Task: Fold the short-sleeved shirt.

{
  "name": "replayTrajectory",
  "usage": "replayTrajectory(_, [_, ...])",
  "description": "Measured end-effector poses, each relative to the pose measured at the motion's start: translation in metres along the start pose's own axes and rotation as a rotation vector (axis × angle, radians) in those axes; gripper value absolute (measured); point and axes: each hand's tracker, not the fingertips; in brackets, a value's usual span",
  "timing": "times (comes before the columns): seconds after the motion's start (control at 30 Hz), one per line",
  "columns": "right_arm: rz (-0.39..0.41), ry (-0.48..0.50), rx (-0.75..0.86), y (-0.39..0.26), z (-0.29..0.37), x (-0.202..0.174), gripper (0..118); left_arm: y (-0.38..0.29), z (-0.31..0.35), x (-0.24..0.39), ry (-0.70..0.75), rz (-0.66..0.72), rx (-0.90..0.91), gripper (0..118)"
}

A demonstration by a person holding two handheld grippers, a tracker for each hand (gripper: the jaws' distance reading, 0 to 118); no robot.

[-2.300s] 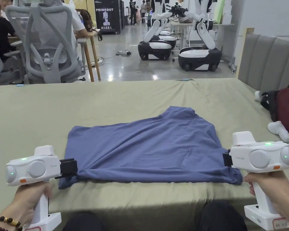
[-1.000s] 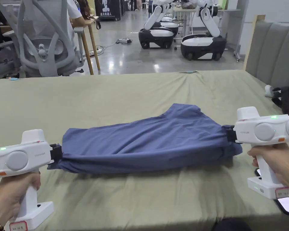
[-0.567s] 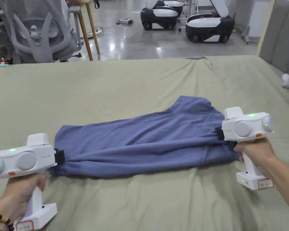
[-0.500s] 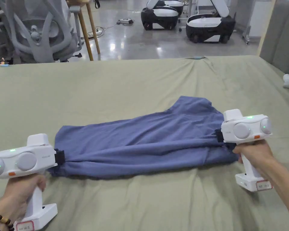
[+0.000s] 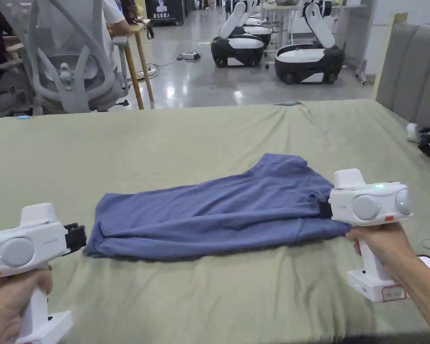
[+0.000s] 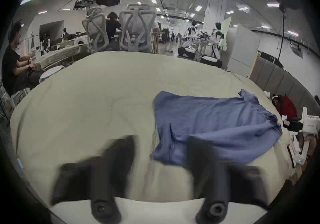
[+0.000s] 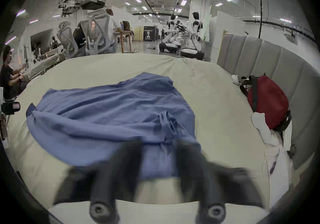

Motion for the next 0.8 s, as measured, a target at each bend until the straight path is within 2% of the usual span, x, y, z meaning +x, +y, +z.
replayTrajectory(0.27, [-0.008, -0.007, 0.017, -0.015, 0.038, -0.002, 0, -0.015, 0.027, -0.004, -0.023, 0.022, -0.02, 0])
replayTrajectory(0.37, [-0.005, -0.005, 0.019, -0.003, 0.035, 0.01, 0, -0.007, 0.024, -0.001, -0.038, 0.024, -0.013, 0])
replayTrajectory(0.4, [-0.003, -0.005, 0.019, -0.003, 0.034, 0.01, 0, -0.006, 0.02, 0.007, -0.044, 0.027, -0.013, 9])
replayTrajectory(0.43, [0.0, -0.005, 0.019, -0.001, 0.036, 0.01, 0, -0.004, 0.015, 0.01, -0.049, 0.03, -0.018, 32])
replayTrajectory(0.47, [0.002, -0.007, 0.018, 0.001, 0.039, 0.009, 0, -0.002, 0.009, 0.013, -0.052, 0.028, -0.028, 68])
replayTrajectory(0.5, [0.003, -0.006, 0.016, 0.0, 0.037, 0.009, 0, -0.001, -0.001, 0.016, -0.048, 0.018, -0.054, 113])
replayTrajectory(0.53, [0.003, -0.003, 0.012, -0.001, 0.034, 0.009, 0, -0.002, -0.01, 0.025, -0.031, 0.005, -0.071, 118])
replayTrajectory(0.57, [0.004, 0.0, 0.008, -0.002, 0.032, 0.009, 0, 0.0, -0.017, 0.029, 0.024, -0.015, -0.059, 109])
replayTrajectory(0.6, [0.007, 0.006, 0.002, 0.0, 0.029, 0.009, 0, 0.001, -0.028, 0.031, 0.03, -0.012, -0.077, 107])
replayTrajectory(0.73, [0.022, 0.006, -0.025, -0.005, 0.013, 0.012, 0, -0.001, -0.066, 0.04, 0.034, -0.004, -0.199, 104])
replayTrajectory(0.8, [0.025, 0.005, -0.039, -0.007, 0.008, 0.015, 0, -0.007, -0.078, 0.046, 0.028, -0.006, -0.21, 88])
